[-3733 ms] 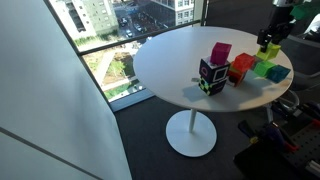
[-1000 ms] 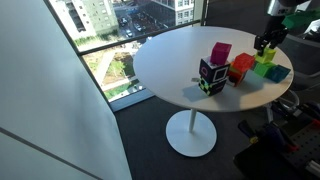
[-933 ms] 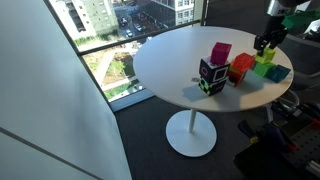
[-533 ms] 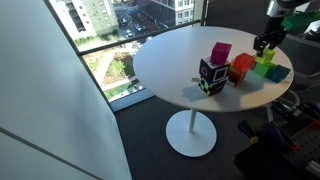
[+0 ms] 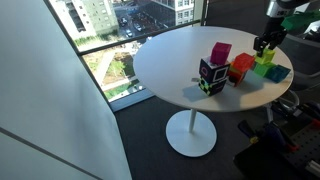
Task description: Put the yellow block on top of the green and grey block
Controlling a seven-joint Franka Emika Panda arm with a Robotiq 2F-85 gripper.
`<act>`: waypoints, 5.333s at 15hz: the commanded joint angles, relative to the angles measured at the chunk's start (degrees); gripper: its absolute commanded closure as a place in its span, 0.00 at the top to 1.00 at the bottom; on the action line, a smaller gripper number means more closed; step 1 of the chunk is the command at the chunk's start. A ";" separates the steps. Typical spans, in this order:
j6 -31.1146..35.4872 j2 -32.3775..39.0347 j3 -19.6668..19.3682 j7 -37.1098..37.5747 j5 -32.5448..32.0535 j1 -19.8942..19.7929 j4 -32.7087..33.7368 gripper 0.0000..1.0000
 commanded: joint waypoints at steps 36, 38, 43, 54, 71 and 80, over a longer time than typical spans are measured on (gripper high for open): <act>-17.64 -13.80 3.53 -1.17 1.71 1.52 2.21 1.00; -20.23 -15.22 3.96 -0.86 1.65 1.63 2.48 1.00; -27.10 -18.36 5.02 0.55 1.50 1.72 3.85 1.00; -30.03 -24.53 5.81 -0.50 2.98 2.59 4.69 1.00; -28.44 -31.45 5.51 -3.16 8.75 4.79 2.99 1.00; -29.66 -31.41 5.76 -5.25 8.55 6.41 3.49 1.00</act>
